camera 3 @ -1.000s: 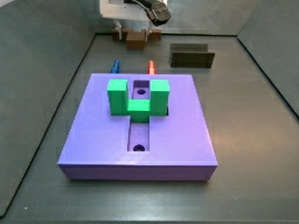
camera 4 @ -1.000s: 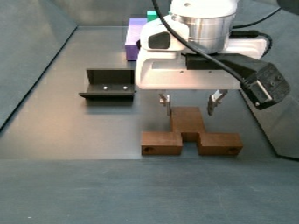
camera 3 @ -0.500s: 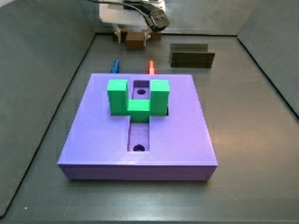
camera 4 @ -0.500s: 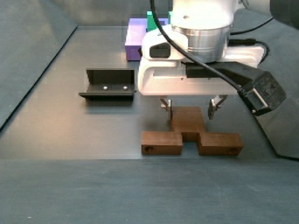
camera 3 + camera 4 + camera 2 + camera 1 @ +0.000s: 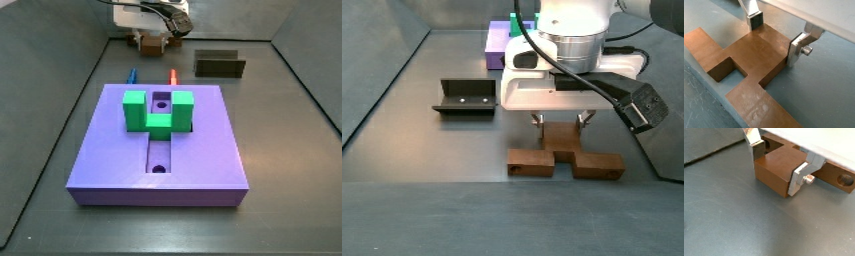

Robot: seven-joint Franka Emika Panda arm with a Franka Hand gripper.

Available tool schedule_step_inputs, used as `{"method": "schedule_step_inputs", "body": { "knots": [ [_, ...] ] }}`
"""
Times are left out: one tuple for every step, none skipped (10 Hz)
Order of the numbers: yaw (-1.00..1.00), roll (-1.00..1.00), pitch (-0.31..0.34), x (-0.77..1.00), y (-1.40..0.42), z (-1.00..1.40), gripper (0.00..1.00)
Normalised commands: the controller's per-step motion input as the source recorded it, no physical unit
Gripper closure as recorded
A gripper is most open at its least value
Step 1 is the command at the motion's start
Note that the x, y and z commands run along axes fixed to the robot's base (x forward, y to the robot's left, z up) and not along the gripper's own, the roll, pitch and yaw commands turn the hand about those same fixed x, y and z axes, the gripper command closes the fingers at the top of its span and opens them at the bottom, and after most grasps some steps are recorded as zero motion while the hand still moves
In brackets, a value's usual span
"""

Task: Pick up the brown object. Move up. Place the brown object on the fixture. Regrasp the brown object. Move to above the board. Insert the brown object.
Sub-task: Pick up the brown object.

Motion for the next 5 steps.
{"method": "schedule_step_inputs", "body": {
  "knots": [
    [0.00,0.00,0.000,0.00,0.00,0.00,1.00],
    [0.00,0.00,0.000,0.00,0.00,0.00,1.00],
    [0.00,0.00,0.000,0.00,0.00,0.00,1.00],
    [0.00,0.00,0.000,0.00,0.00,0.00,1.00],
    [0.00,0.00,0.000,0.00,0.00,0.00,1.00]
  ]
}}
